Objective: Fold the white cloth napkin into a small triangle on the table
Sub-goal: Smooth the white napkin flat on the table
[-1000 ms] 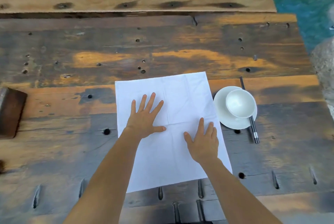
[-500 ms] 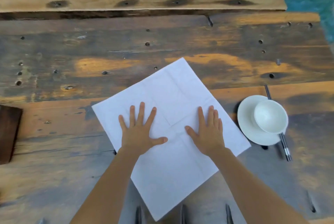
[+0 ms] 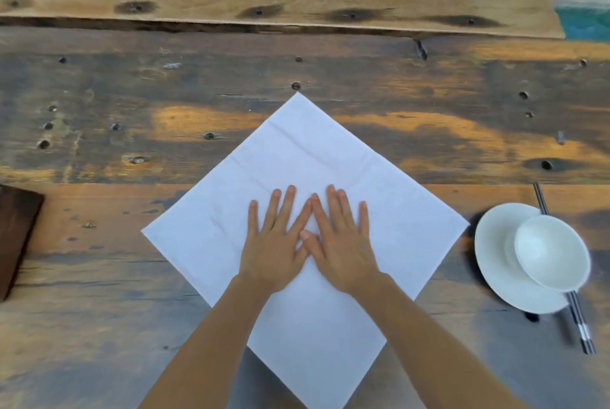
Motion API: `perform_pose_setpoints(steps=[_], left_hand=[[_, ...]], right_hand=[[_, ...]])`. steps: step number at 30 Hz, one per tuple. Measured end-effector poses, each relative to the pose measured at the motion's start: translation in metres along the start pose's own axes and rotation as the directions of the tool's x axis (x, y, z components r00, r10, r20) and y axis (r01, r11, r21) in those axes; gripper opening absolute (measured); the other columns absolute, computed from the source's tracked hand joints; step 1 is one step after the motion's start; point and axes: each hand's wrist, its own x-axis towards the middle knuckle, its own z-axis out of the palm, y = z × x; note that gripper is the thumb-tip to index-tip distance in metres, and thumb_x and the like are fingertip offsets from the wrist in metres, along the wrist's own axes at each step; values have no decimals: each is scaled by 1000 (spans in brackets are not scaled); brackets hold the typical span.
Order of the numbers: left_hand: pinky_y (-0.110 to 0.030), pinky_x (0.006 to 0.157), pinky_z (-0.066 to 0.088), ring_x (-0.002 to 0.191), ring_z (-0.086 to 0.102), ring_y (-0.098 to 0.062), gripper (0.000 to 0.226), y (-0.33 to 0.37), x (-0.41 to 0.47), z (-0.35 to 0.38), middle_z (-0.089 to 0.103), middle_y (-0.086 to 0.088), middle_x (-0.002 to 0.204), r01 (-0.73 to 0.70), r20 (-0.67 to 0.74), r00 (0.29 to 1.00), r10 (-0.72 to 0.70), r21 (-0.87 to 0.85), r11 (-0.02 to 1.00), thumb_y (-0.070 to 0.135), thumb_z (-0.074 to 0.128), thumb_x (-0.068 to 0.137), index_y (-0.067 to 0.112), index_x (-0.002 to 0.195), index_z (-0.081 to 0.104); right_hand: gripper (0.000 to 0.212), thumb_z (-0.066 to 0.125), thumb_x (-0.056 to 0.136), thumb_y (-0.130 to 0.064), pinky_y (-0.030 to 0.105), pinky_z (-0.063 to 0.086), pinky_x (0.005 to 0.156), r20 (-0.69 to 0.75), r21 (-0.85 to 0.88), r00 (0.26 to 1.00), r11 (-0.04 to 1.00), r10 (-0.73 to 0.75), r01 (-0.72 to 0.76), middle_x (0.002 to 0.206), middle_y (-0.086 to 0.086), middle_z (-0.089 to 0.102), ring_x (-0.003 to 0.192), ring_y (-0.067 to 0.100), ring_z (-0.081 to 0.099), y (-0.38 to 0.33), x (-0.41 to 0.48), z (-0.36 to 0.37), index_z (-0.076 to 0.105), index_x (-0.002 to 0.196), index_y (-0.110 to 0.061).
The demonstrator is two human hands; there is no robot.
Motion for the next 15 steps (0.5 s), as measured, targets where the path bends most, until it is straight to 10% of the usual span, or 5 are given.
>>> perform_pose_setpoints(steps=[15], left_hand=[[-54, 127, 2, 160, 0, -27, 63, -96, -28, -6, 1, 1, 174, 440, -10, 897, -441, -46, 897, 65, 11, 102, 45, 162, 9]], right_hand=[[72, 16, 95, -72, 56, 1, 123, -41, -109, 930, 924, 366, -368, 170, 7, -5, 156, 23, -10, 112, -55, -29, 4, 160, -43]])
